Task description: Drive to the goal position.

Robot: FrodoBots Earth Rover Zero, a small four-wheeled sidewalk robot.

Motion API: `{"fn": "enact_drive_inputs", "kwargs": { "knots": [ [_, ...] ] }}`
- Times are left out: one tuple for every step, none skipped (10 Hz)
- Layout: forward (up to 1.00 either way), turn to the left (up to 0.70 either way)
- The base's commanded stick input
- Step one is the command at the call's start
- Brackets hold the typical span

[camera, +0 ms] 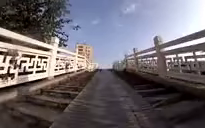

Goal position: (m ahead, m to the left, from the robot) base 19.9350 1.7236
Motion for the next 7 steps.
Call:
{"fn": "enact_drive_inputs", "kwargs": {
  "knots": [
    [0.7, 0.0],
    [0.7, 0.0],
    [0.7, 0.0],
    [0.7, 0.0],
    [0.7, 0.0],
    [0.7, 0.0],
    [0.7, 0.0]
  ]
}}
